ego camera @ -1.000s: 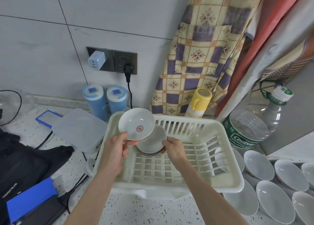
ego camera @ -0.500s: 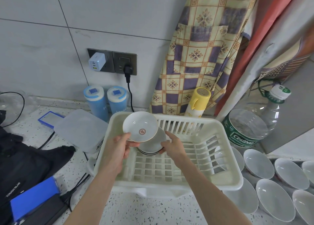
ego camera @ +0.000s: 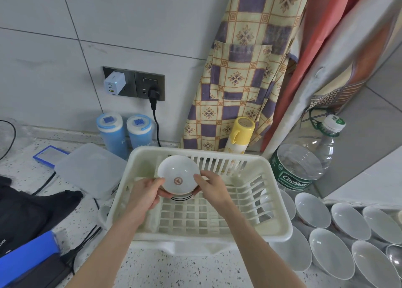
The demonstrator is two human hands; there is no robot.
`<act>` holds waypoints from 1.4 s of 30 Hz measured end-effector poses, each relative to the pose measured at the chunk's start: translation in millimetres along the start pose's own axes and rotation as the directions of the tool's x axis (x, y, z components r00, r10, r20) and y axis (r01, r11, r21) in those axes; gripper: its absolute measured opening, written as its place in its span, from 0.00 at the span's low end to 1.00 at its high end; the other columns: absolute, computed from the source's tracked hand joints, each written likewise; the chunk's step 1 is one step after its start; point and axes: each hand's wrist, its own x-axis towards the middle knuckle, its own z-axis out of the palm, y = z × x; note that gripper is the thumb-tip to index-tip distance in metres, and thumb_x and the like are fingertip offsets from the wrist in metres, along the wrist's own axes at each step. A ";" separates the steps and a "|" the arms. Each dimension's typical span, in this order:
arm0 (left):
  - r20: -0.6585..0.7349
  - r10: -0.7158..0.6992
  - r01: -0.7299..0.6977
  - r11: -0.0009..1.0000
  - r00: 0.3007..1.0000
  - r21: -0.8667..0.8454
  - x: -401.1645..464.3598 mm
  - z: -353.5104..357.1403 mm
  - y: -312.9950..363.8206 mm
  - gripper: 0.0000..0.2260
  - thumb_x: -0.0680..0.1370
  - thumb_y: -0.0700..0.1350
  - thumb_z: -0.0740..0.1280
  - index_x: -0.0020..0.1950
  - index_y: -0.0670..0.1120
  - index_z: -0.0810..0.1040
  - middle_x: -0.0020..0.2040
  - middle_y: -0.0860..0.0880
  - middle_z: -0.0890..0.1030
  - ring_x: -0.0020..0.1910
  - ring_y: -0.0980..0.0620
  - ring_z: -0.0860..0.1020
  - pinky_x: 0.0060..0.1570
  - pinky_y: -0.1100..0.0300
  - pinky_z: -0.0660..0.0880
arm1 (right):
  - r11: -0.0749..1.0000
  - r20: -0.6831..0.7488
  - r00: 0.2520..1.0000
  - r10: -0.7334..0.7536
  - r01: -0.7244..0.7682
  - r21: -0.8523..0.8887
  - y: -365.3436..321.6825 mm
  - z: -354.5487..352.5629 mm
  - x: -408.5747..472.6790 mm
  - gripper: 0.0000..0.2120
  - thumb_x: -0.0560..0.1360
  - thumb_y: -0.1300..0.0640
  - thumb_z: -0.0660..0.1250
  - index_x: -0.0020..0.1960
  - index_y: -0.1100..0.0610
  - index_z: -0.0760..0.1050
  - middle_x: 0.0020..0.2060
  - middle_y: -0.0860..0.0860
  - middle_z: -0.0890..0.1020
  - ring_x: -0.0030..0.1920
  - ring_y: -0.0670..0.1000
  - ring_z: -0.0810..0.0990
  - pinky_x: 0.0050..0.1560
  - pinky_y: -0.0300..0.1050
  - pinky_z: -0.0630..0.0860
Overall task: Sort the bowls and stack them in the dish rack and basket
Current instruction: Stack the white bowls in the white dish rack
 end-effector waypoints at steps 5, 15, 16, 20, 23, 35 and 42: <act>0.020 -0.018 0.018 1.000 1.000 0.000 -2.0 1.8 2.4 0.07 0.79 0.46 0.63 0.50 0.45 0.79 0.34 0.44 0.86 0.16 0.58 0.60 0.17 0.68 0.56 | 0.998 -0.016 0.999 0.052 -0.053 -0.036 -1.5 3.1 -2.6 0.15 0.74 0.63 0.62 0.60 0.59 0.74 0.31 0.51 0.79 0.20 0.39 0.71 0.21 0.32 0.65; -0.098 0.147 -0.141 0.988 0.984 0.065 -1.7 5.0 -8.1 0.15 0.78 0.53 0.67 0.63 0.50 0.73 0.36 0.48 0.86 0.24 0.64 0.77 0.30 0.63 0.69 | 0.994 -0.095 0.992 0.082 -0.088 -0.057 -8.1 3.8 1.0 0.15 0.75 0.60 0.61 0.61 0.56 0.72 0.40 0.57 0.84 0.41 0.52 0.85 0.26 0.33 0.71; -0.105 0.174 -0.167 0.983 0.979 0.074 -1.3 6.0 -8.8 0.16 0.78 0.53 0.67 0.64 0.50 0.73 0.36 0.49 0.86 0.27 0.66 0.78 0.32 0.64 0.69 | 0.994 -0.098 0.992 0.085 -0.091 -0.058 -7.8 4.0 1.3 0.15 0.75 0.60 0.61 0.61 0.56 0.72 0.40 0.57 0.84 0.41 0.53 0.85 0.28 0.35 0.73; -0.112 0.199 -0.192 0.979 0.974 0.068 2.8 7.2 -12.2 0.16 0.78 0.52 0.68 0.64 0.52 0.73 0.35 0.51 0.85 0.32 0.66 0.80 0.35 0.64 0.71 | 0.993 -0.096 0.991 0.092 -0.099 -0.071 -5.2 2.9 1.4 0.14 0.74 0.61 0.61 0.59 0.56 0.73 0.35 0.54 0.84 0.41 0.54 0.85 0.33 0.40 0.76; -0.106 0.177 -0.167 0.981 0.978 0.102 5.7 4.3 -14.7 0.16 0.78 0.51 0.67 0.66 0.51 0.73 0.41 0.47 0.85 0.37 0.61 0.82 0.37 0.63 0.72 | 0.991 -0.090 0.991 0.095 -0.102 -0.084 -2.9 1.7 2.8 0.14 0.74 0.61 0.61 0.58 0.54 0.73 0.34 0.54 0.84 0.33 0.45 0.84 0.29 0.36 0.74; -0.092 0.197 -0.168 0.951 0.976 0.258 7.8 3.6 -18.5 0.15 0.79 0.47 0.66 0.66 0.52 0.75 0.35 0.52 0.84 0.33 0.71 0.79 0.31 0.73 0.66 | 0.983 -0.046 0.990 0.134 -0.139 -0.118 2.1 6.1 6.6 0.17 0.74 0.64 0.61 0.63 0.59 0.73 0.32 0.52 0.83 0.27 0.39 0.81 0.23 0.29 0.68; -0.084 0.192 -0.161 0.943 0.978 0.291 10.0 2.8 -22.2 0.17 0.79 0.48 0.66 0.68 0.54 0.73 0.35 0.51 0.85 0.32 0.73 0.77 0.34 0.70 0.67 | 0.976 -0.023 0.979 0.201 -0.202 -0.085 3.6 7.4 8.6 0.21 0.75 0.62 0.61 0.67 0.56 0.68 0.41 0.56 0.84 0.24 0.37 0.78 0.26 0.32 0.68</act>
